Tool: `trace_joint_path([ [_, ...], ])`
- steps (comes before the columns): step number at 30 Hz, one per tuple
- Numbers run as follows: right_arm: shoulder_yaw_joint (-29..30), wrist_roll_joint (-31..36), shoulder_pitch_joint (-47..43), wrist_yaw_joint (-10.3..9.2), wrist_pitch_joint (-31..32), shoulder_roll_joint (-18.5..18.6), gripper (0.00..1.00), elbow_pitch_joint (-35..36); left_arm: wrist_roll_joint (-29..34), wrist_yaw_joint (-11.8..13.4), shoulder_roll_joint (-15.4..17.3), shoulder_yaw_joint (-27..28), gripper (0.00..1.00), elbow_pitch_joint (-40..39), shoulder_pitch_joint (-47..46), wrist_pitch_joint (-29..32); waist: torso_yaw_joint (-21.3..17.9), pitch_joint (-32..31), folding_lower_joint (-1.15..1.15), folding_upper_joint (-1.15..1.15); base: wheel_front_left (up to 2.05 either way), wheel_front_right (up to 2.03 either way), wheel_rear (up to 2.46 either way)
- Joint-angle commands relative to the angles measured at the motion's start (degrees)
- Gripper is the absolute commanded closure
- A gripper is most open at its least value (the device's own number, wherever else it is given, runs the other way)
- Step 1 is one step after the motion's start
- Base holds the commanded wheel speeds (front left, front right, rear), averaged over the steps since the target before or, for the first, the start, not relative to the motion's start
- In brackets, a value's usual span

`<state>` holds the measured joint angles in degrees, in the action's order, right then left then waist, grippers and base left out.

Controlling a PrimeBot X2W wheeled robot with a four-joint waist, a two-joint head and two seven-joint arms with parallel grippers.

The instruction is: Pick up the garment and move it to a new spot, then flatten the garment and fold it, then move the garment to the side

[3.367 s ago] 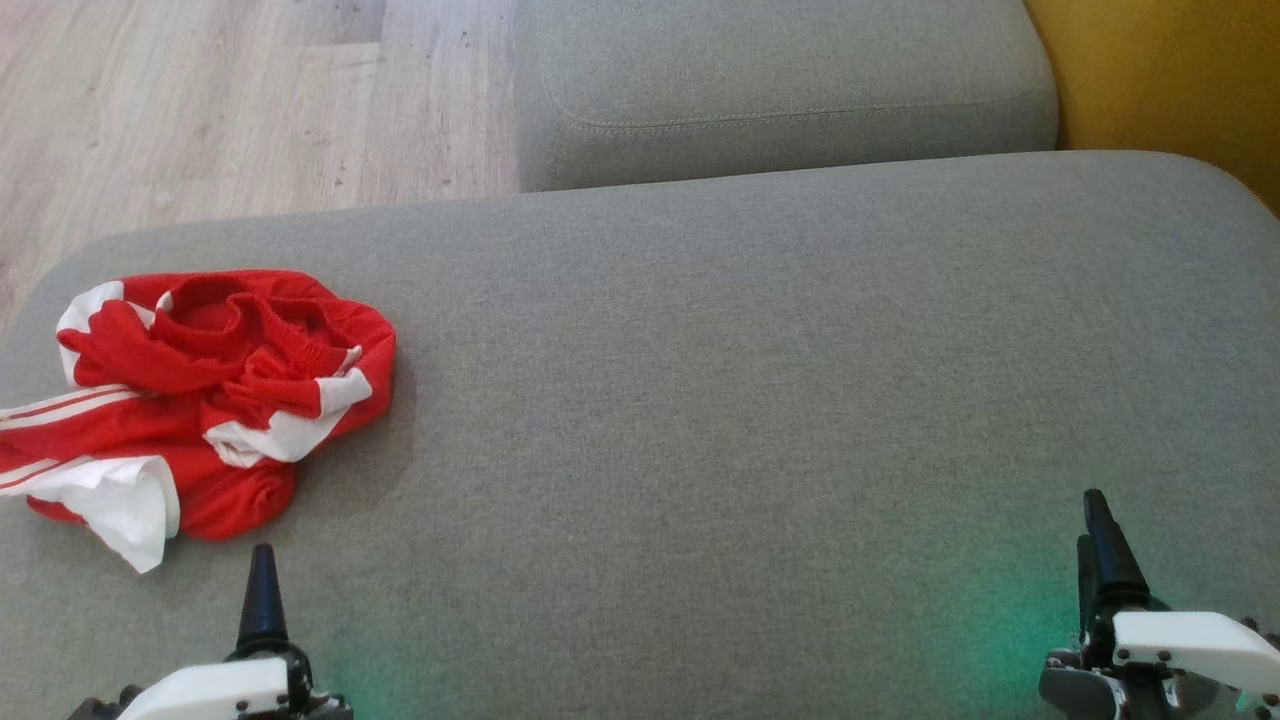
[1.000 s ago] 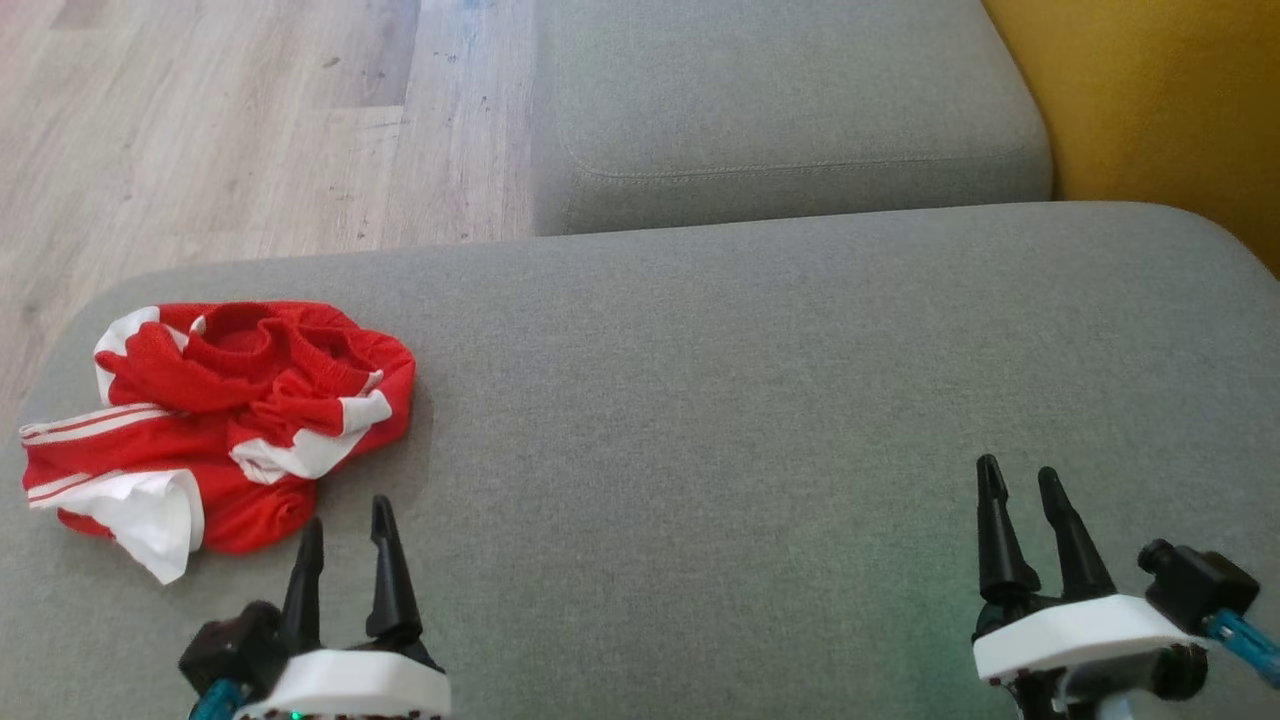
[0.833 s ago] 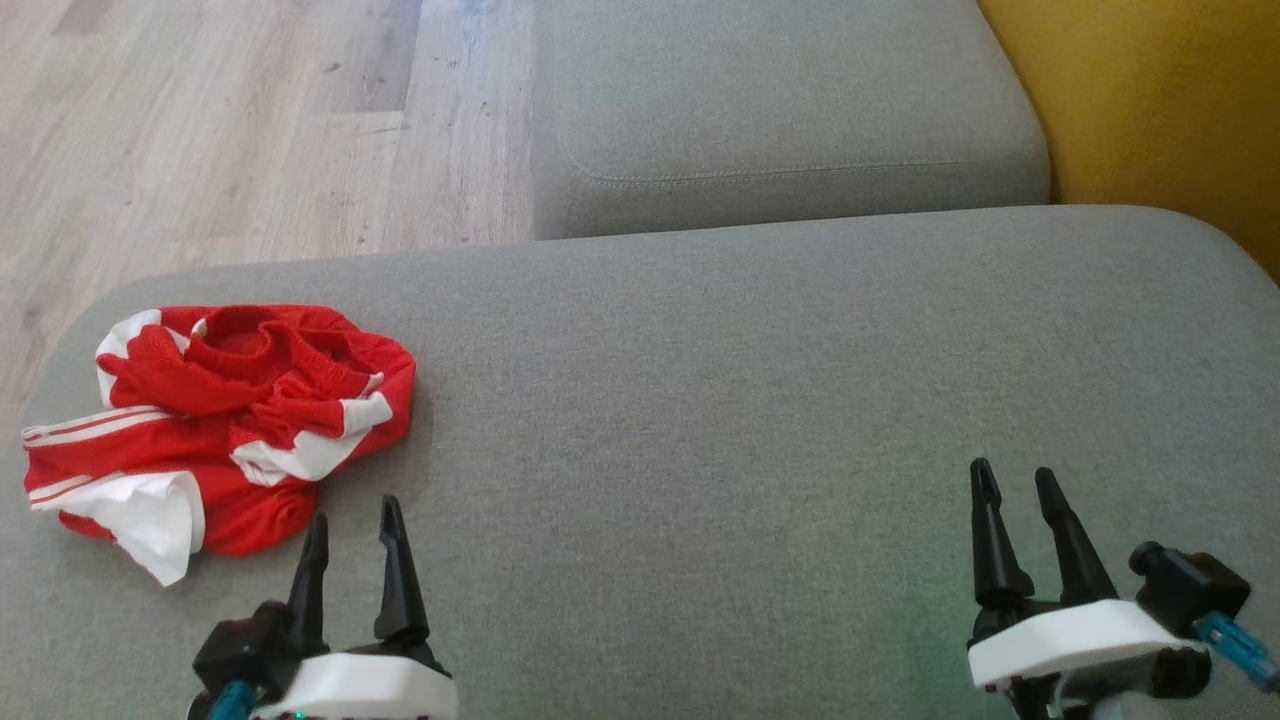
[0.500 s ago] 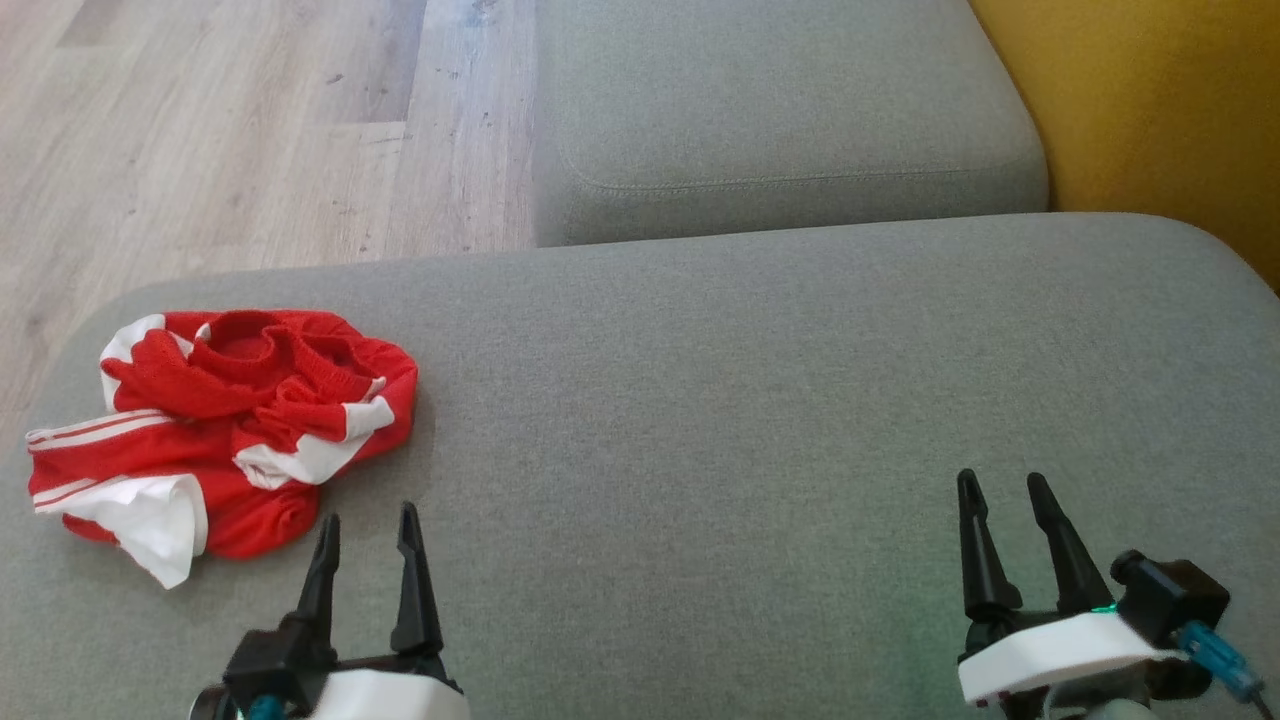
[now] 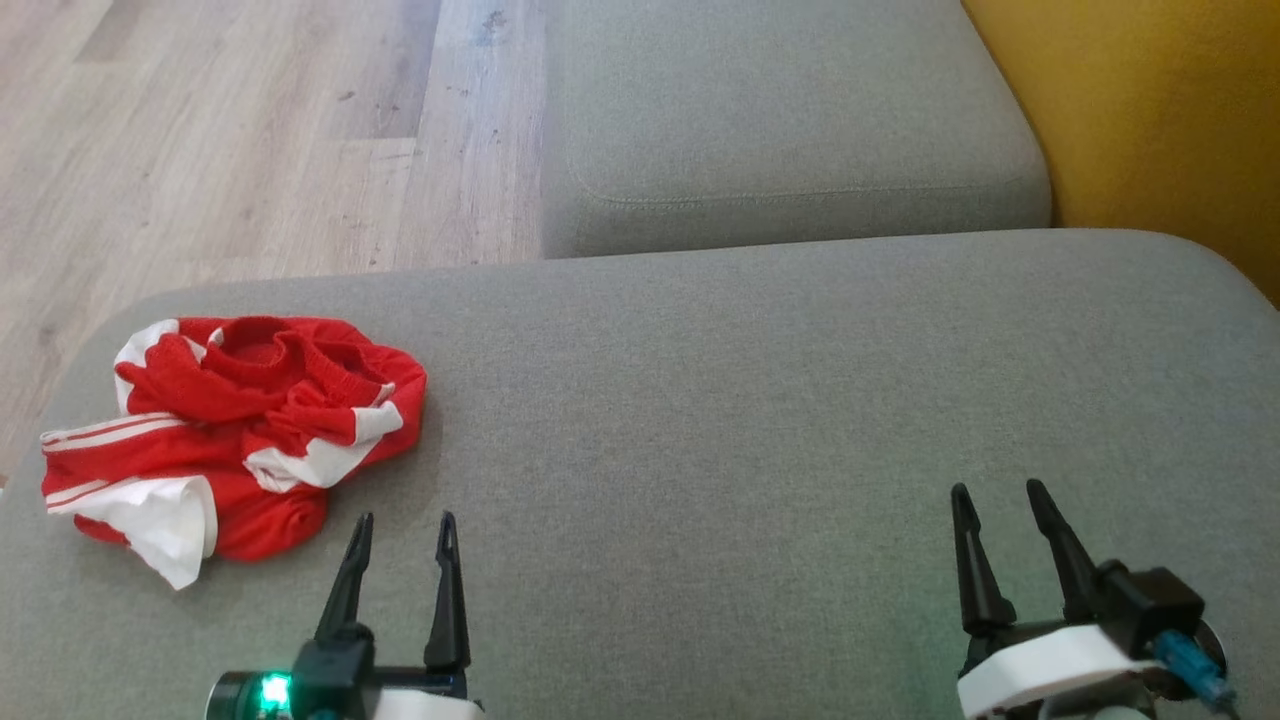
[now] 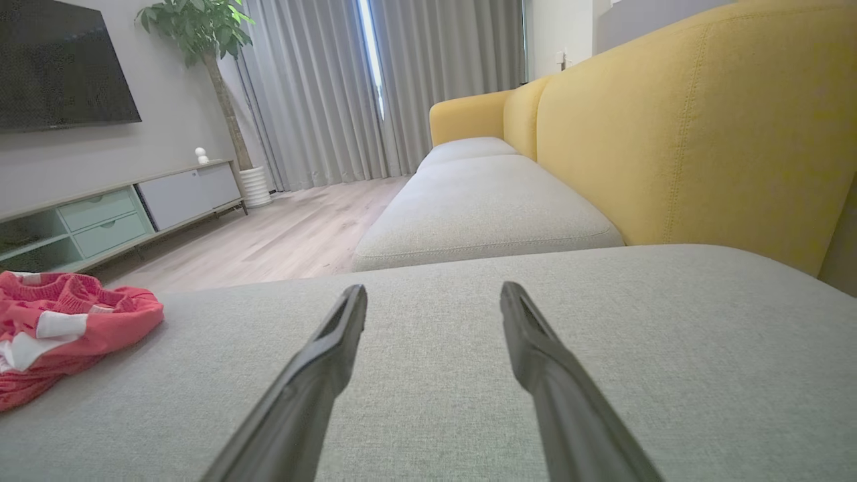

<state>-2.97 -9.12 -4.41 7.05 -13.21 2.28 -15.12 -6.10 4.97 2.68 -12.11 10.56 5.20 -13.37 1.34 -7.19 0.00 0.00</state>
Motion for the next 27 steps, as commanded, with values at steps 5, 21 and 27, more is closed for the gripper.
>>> trace_joint_path([
  [5, -1.0, 4.3, 0.9, 0.44, -1.8, 0.6, 0.00, 0.0, 4.0, 1.3, 0.3, 1.3, 0.00, -0.8, -1.5, -1.6, 0.0, -0.8, 0.00, 0.00, 0.00, 0.00, 0.00],
  [21, -0.7, 3.8, 0.4, 0.44, -1.8, 0.6, 0.00, -1.9, 2.4, 1.9, 0.2, 2.4, 0.00, 4.4, -1.4, -1.6, 0.6, -1.6, 0.00, 0.00, 0.00, 0.00, 0.00],
  [27, -0.3, 3.9, -0.1, 0.44, -1.8, 0.6, 0.00, -2.0, 2.2, 1.9, 0.2, 2.2, 0.00, 4.2, -1.6, -1.6, 1.9, -1.4, 0.00, 0.00, 0.00, 0.00, 0.00],
])
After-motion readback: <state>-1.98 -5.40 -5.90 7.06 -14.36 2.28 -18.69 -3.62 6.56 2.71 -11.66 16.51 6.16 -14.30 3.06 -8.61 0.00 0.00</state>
